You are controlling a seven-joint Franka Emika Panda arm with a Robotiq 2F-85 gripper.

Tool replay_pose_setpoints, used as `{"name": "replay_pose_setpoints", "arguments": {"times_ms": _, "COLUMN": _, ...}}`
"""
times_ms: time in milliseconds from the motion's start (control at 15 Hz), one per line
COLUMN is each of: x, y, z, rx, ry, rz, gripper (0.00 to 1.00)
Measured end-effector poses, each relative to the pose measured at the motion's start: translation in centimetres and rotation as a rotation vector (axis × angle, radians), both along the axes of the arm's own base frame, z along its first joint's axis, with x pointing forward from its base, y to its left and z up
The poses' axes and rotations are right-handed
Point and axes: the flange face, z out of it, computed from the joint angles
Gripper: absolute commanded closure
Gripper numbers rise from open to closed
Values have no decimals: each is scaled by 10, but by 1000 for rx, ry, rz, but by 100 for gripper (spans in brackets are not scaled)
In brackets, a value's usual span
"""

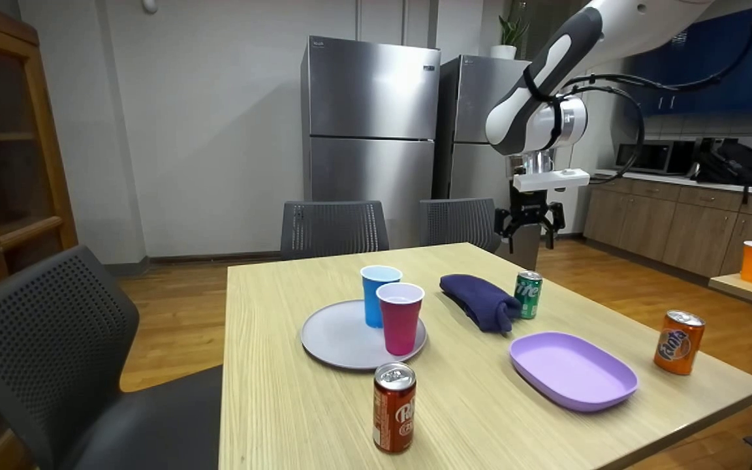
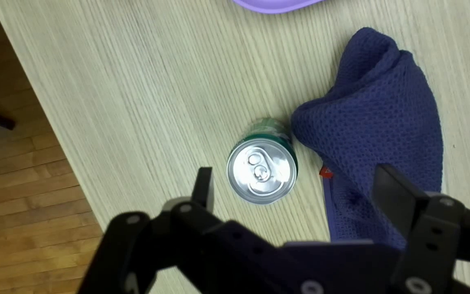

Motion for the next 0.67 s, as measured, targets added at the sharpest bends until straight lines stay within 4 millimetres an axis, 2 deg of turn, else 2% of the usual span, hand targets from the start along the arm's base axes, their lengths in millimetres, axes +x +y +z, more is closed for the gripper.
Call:
{"name": "replay_pose_setpoints", "arguments": {"times_ms": 267, "x": -1, "y": -1, "z": -5, "rx": 1, "ry": 6, "rz": -1, "gripper": 0}}
{"name": "replay_pose_setpoints", "arguments": {"times_ms": 667, "x": -6, "y": -10, "z": -28, "rx": 2, "ry": 36, "rz": -15, "gripper": 0}}
